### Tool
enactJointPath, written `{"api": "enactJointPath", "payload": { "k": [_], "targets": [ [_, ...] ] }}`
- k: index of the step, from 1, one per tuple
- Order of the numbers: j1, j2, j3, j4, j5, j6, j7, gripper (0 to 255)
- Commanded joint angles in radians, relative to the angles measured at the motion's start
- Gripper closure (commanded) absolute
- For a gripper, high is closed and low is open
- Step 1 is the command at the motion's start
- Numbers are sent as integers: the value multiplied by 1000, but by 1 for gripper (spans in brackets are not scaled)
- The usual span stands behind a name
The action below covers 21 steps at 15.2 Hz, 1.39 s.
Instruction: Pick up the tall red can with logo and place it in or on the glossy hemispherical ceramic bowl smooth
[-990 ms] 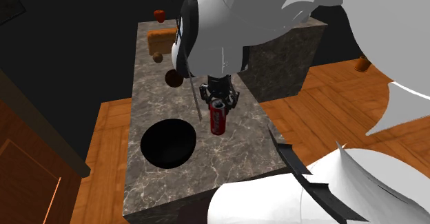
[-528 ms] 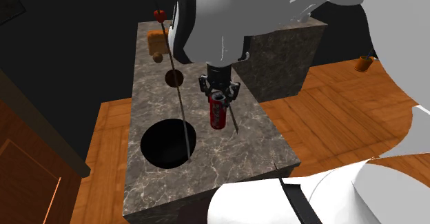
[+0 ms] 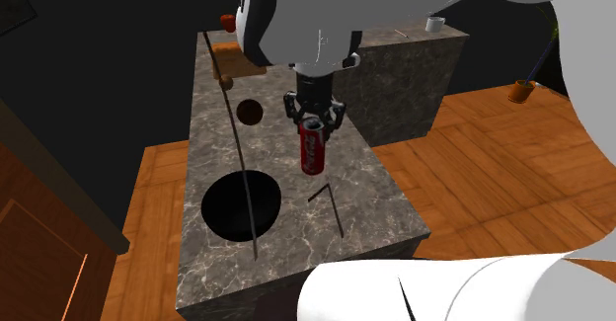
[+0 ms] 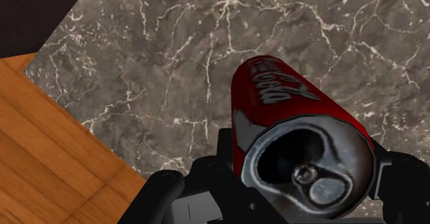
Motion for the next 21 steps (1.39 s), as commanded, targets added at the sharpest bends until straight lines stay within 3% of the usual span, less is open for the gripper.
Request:
{"api": "enactJointPath", "payload": {
  "k": [1,15,21],
  "targets": [
    [0,-12,-4,20,0,-31,-1,255],
    [-3,-54,-26,164,-7,-218,-4,255],
    [62,-142,56,154,56,-282,116,255]
  ]
}}
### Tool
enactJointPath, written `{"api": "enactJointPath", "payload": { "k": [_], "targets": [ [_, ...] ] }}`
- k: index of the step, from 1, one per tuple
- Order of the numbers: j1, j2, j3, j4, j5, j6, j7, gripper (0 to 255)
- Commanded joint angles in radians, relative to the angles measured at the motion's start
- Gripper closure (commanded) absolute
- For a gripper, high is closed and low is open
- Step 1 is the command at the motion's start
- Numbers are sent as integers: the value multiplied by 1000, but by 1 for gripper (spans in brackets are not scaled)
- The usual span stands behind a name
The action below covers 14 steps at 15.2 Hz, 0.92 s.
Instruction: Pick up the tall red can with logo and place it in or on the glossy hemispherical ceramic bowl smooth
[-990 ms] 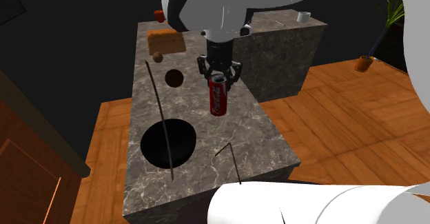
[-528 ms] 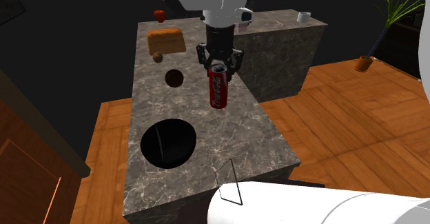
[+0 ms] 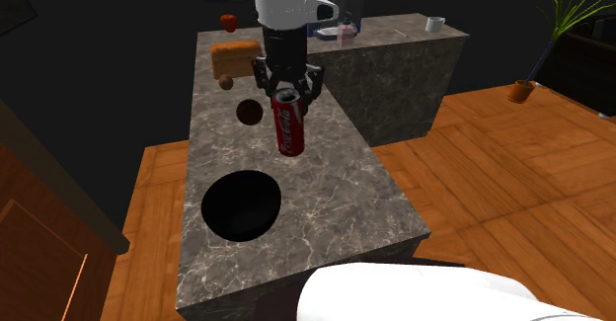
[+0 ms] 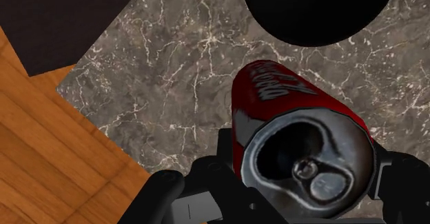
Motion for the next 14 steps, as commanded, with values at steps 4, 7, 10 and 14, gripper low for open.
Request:
{"api": "enactJointPath", "payload": {
  "k": [4,7,10,14],
  "targets": [
    [54,-55,75,9,55,-50,109,255],
    [81,-71,123,33,85,-79,177,255],
    [103,-78,171,49,113,-91,239,255],
    [107,-79,184,-3,123,-39,236,255]
  ]
}}
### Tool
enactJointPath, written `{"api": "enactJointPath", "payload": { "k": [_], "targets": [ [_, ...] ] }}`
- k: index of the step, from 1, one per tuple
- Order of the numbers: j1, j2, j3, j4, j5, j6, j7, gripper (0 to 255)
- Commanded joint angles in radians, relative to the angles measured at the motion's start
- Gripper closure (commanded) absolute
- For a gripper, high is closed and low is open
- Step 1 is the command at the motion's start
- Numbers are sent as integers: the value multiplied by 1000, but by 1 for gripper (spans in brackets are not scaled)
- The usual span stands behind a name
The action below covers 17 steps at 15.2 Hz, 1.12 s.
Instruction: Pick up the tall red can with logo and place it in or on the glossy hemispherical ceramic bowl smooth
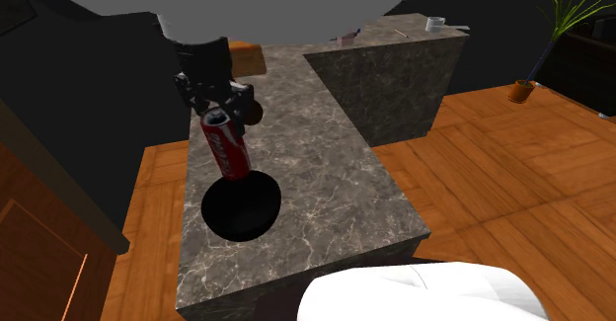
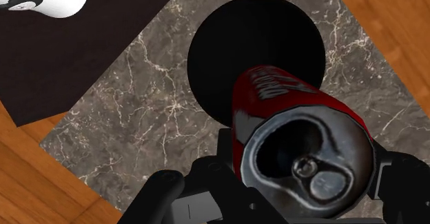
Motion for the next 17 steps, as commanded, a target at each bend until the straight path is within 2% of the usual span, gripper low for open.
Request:
{"api": "enactJointPath", "payload": {
  "k": [1,17],
  "targets": [
    [2,-1,5,-25,5,24,-1,255],
    [10,38,66,-196,40,237,-6,255]
  ]
}}
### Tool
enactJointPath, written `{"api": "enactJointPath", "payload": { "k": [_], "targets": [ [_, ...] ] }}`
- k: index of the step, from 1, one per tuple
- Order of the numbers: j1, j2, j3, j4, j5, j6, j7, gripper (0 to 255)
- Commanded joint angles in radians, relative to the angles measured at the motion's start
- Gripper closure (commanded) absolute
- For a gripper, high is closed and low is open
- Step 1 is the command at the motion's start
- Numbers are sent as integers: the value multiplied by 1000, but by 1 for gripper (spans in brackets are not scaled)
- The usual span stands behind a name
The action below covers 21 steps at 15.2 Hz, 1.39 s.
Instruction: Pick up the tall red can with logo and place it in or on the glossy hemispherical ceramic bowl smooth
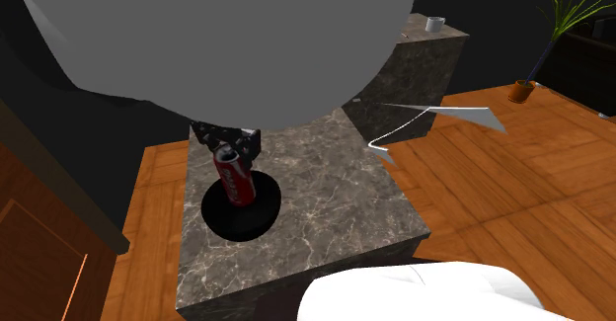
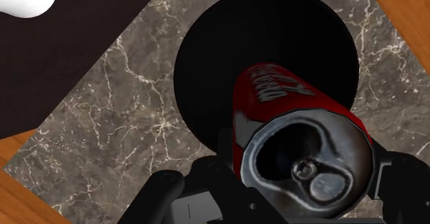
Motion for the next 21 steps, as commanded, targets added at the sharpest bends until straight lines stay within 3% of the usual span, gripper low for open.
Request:
{"api": "enactJointPath", "payload": {
  "k": [1,7,8,13,17,21],
  "targets": [
    [0,4,4,-6,2,12,1,255],
    [0,4,4,-6,2,12,1,255],
    [0,4,4,-6,2,12,1,0],
    [0,4,4,-6,2,12,1,0],
    [-4,-28,-35,97,-19,-123,3,0],
    [-3,-27,-36,97,-20,-123,3,0]
  ]
}}
